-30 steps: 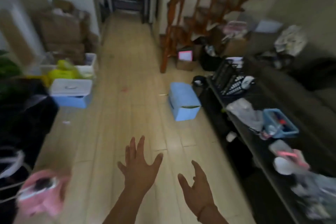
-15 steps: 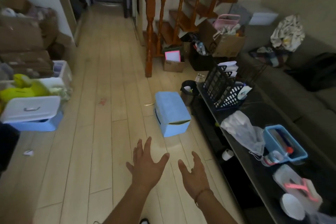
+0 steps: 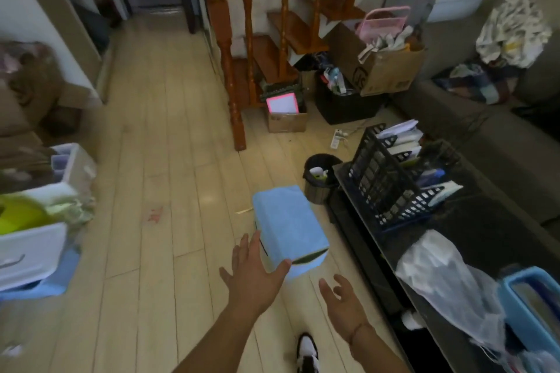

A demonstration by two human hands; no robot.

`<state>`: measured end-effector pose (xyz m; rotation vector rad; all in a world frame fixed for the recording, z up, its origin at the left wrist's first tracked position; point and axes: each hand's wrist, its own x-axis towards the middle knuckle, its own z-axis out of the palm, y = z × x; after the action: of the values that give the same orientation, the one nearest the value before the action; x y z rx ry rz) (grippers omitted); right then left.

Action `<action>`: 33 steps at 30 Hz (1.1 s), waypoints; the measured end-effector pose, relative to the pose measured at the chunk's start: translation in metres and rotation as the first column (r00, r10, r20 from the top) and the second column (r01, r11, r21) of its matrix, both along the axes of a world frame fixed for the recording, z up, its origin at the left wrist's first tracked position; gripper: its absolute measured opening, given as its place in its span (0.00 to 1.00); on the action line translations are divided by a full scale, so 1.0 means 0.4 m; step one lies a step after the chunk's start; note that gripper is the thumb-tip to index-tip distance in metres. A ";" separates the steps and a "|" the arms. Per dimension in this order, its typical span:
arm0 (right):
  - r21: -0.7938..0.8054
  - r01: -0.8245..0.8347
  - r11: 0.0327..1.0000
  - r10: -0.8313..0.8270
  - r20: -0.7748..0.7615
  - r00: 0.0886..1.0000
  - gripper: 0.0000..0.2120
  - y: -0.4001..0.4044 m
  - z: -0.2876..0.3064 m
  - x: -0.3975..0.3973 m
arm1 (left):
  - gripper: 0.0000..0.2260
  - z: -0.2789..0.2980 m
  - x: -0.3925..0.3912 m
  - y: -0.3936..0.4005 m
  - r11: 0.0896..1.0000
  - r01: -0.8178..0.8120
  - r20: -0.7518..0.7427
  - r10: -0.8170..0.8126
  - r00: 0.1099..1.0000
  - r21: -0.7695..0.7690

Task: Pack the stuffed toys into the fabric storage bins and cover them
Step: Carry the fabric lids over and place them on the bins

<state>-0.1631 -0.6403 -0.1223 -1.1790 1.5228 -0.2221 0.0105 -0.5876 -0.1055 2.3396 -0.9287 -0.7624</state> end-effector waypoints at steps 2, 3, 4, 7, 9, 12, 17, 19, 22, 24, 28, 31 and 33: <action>0.091 0.014 0.996 -0.016 0.022 1.000 0.39 -0.101 -0.040 0.058 | 0.41 -0.006 0.049 -0.096 0.999 -0.007 0.004 0.007 1.000 0.033; 0.124 0.022 0.992 -0.026 0.036 0.999 0.37 -0.154 -0.057 0.088 | 0.41 -0.011 0.078 -0.147 0.999 -0.020 -0.004 0.020 1.000 0.050; 0.156 0.028 0.987 -0.034 0.037 0.999 0.34 -0.205 -0.074 0.119 | 0.41 -0.016 0.107 -0.197 0.998 -0.033 -0.013 0.034 0.999 0.058; 0.283 0.080 0.956 -0.079 -0.015 0.997 0.30 -0.328 -0.097 0.210 | 0.41 -0.030 0.189 -0.324 0.994 -0.060 -0.042 0.064 0.997 0.092; 0.337 0.145 0.930 -0.142 -0.034 0.989 0.30 -0.393 -0.114 0.260 | 0.41 -0.056 0.245 -0.405 0.990 -0.067 -0.062 0.076 0.995 0.127; 0.386 0.207 0.899 -0.195 -0.072 0.978 0.26 -0.469 -0.178 0.318 | 0.42 -0.142 0.345 -0.529 0.972 -0.202 -0.239 0.225 0.945 0.118; 0.476 0.500 0.724 -0.482 -0.170 0.860 0.39 -0.558 -0.375 0.374 | 0.37 -0.352 0.475 -0.734 0.806 -0.539 -0.540 0.574 0.616 0.243; 0.487 0.569 0.663 -0.520 -0.248 0.818 0.50 -0.595 -0.484 0.385 | 0.40 -0.456 0.506 -0.797 0.916 -0.309 -0.259 0.373 0.891 0.255; 0.377 0.613 0.694 -0.511 -0.342 0.789 0.56 -0.613 -0.702 0.402 | 0.44 -0.640 0.543 -0.899 0.912 0.231 0.152 -0.295 0.943 0.339; 0.218 0.668 0.712 -0.537 -0.444 0.717 0.55 -0.652 -0.825 0.426 | 0.45 -0.793 0.561 -0.975 0.835 0.413 0.228 -0.509 0.830 0.363; 0.259 0.767 0.587 -0.607 -0.486 0.629 0.56 -0.720 -1.090 0.437 | 0.47 -1.109 0.600 -1.121 0.783 0.409 0.151 -0.527 0.837 0.469; 0.241 0.850 0.469 -0.735 -0.427 0.527 0.64 -0.711 -1.293 0.413 | 0.50 -1.278 0.635 -1.242 0.776 0.378 0.105 -0.489 0.866 0.504; 0.214 0.859 0.466 -0.793 -0.330 0.512 0.59 -0.688 -1.371 0.398 | 0.51 -1.360 0.661 -1.295 0.745 0.421 -0.080 -0.448 0.890 0.517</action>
<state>-0.0038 -0.9154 -0.6708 -0.0500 2.1207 -0.4746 0.2750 -1.1057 -0.6497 2.6315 -1.4798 -1.2904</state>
